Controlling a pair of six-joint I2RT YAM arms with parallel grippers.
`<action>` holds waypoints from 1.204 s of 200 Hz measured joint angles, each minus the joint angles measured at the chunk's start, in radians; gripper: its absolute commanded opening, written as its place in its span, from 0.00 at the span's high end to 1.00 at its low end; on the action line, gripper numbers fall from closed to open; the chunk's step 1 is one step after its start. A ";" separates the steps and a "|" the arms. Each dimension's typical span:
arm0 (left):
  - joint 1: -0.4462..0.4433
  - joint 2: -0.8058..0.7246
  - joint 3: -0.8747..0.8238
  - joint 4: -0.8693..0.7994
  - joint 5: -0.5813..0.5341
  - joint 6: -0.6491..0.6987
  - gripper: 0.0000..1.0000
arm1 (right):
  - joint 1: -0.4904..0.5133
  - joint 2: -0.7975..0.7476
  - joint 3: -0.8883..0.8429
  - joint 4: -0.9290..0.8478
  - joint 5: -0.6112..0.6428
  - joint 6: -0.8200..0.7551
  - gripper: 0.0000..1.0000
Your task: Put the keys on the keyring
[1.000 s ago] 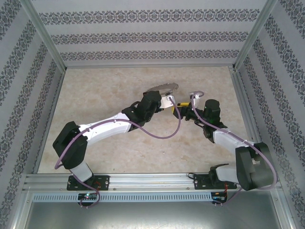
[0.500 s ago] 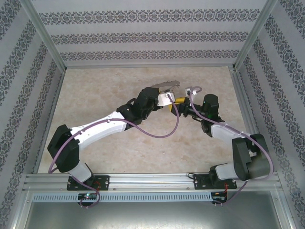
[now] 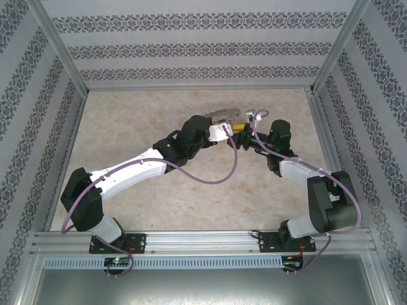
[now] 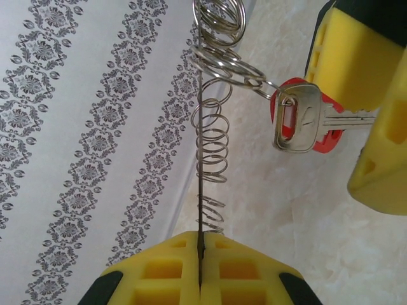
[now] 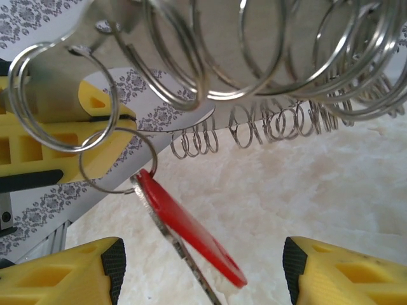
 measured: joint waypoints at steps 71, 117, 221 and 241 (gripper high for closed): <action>0.000 -0.002 0.000 -0.002 0.006 -0.016 1.00 | -0.005 0.003 0.009 0.021 -0.026 0.026 0.70; 0.000 -0.001 -0.004 -0.007 0.001 -0.015 1.00 | -0.011 0.013 0.010 0.031 -0.046 0.034 1.00; 0.018 0.113 -0.076 0.116 -0.115 -0.014 1.00 | -0.013 0.070 -0.038 -0.018 -0.056 0.055 1.00; 0.019 0.150 -0.086 0.137 -0.124 -0.011 1.00 | -0.013 0.097 -0.055 -0.026 -0.055 0.060 1.00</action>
